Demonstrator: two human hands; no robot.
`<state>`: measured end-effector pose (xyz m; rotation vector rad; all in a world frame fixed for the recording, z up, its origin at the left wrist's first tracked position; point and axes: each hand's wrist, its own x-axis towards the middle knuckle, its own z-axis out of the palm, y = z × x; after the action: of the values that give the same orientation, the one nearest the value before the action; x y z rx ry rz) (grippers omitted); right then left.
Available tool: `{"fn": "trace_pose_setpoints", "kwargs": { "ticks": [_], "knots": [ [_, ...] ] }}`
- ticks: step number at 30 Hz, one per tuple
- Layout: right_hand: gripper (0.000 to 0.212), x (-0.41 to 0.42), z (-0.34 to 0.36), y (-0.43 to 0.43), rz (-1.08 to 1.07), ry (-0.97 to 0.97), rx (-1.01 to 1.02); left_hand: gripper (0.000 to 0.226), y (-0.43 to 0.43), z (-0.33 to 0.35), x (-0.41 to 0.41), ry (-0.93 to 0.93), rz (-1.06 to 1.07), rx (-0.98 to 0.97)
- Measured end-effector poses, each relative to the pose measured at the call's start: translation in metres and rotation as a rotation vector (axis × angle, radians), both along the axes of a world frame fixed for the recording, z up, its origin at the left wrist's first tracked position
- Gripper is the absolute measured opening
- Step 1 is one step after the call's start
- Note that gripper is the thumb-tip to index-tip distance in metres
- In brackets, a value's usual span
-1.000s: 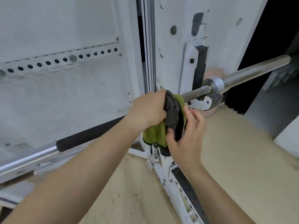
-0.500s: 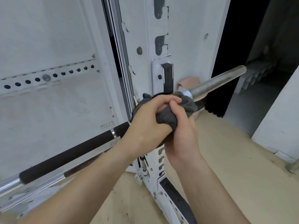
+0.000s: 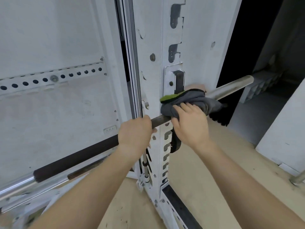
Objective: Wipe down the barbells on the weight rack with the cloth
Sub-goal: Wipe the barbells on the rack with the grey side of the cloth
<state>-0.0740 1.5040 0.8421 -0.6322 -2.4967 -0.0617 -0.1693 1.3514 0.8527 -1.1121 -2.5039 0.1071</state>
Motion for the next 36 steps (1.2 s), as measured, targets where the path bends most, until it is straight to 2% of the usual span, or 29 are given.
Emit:
{"fn": "trace_pose_setpoints", "kwargs": {
  "ticks": [2,3,6,7,8,9,10,13,14,16,18,20,21,24,25,26,27,28,29,30,31,32,33,36],
  "knots": [
    [0.037,-0.004,-0.001,-0.009,0.021,0.113,0.021,0.039,0.005,0.007,-0.012,-0.202,-0.039,0.006],
    [0.039,-0.007,-0.001,-0.016,0.063,0.123,0.015,0.039,0.007,0.013,-0.017,-0.388,-0.061,-0.011],
    [0.043,-0.014,-0.003,-0.04,0.277,0.076,-0.004,0.027,0.008,0.034,-0.039,-1.247,0.011,-0.019],
    [0.043,-0.017,-0.003,-0.041,0.308,0.055,0.015,0.026,0.007,0.041,-0.043,-1.439,0.042,-0.009],
    [0.042,-0.018,-0.002,-0.037,0.301,0.039,0.039,0.026,0.007,0.046,-0.045,-1.49,0.041,-0.005],
    [0.041,-0.02,-0.001,-0.031,0.272,0.035,0.061,0.027,0.006,0.048,-0.042,-1.403,0.019,-0.019],
    [0.04,-0.02,-0.001,-0.024,0.24,0.047,0.084,0.029,0.004,0.045,-0.035,-1.16,-0.011,-0.045],
    [0.038,-0.017,-0.005,-0.014,0.174,0.086,0.133,0.031,-0.013,-0.003,0.0,-0.059,-0.038,-0.078],
    [0.037,-0.016,-0.006,-0.012,0.16,0.096,0.155,0.031,-0.02,-0.017,0.01,0.12,-0.019,-0.102],
    [0.034,-0.013,-0.006,-0.006,0.12,0.129,0.182,0.033,-0.024,-0.03,0.013,0.259,-0.002,-0.077],
    [0.029,-0.007,-0.006,0.007,0.018,0.187,0.179,0.031,-0.015,-0.023,0.001,0.219,0.005,-0.058],
    [0.028,-0.006,-0.005,0.017,-0.088,0.234,0.141,0.033,-0.006,-0.004,-0.009,0.003,-0.029,-0.052],
    [0.03,-0.009,-0.004,0.018,-0.113,0.234,0.121,0.038,-0.001,0.002,-0.019,-0.213,-0.073,-0.037],
    [0.032,-0.018,-0.004,0.011,-0.089,0.197,0.089,0.048,0.004,0.03,-0.05,-1.215,-0.003,-0.072],
    [0.032,-0.019,-0.004,0.01,-0.073,0.195,0.087,0.046,0.003,0.039,-0.055,-1.422,0.031,-0.059],
    [0.031,-0.02,-0.006,0.011,-0.06,0.205,0.083,0.044,0.003,0.044,-0.057,-1.491,0.044,-0.049],
    [0.03,-0.019,-0.008,0.012,-0.048,0.226,0.083,0.043,0.002,0.047,-0.053,-1.416,0.043,-0.048],
    [0.03,-0.019,-0.01,0.014,-0.035,0.252,0.086,0.043,0.001,0.043,-0.042,-1.175,0.027,-0.055],
    [0.029,-0.018,-0.013,0.015,-0.025,0.272,0.092,0.041,0.0,0.028,-0.028,-0.805,0.006,-0.059],
    [0.028,-0.019,-0.016,0.014,-0.028,0.283,0.107,0.037,-0.002,0.006,-0.012,-0.357,0.0,-0.03],
    [0.028,-0.021,-0.017,0.014,-0.041,0.286,0.121,0.035,-0.003,-0.01,0.007,-0.01,0.0,-0.005],
    [0.026,-0.022,-0.016,0.011,-0.053,0.284,0.124,0.036,-0.006,-0.02,0.023,0.158,0.029,-0.009],
    [0.025,-0.023,-0.014,0.008,-0.059,0.278,0.117,0.039,-0.008,-0.025,0.03,0.209,0.053,-0.016],
    [0.025,-0.022,-0.016,0.001,-0.056,0.272,0.078,0.042,-0.002,-0.016,0.017,0.142,0.057,-0.08]
  ]
}}
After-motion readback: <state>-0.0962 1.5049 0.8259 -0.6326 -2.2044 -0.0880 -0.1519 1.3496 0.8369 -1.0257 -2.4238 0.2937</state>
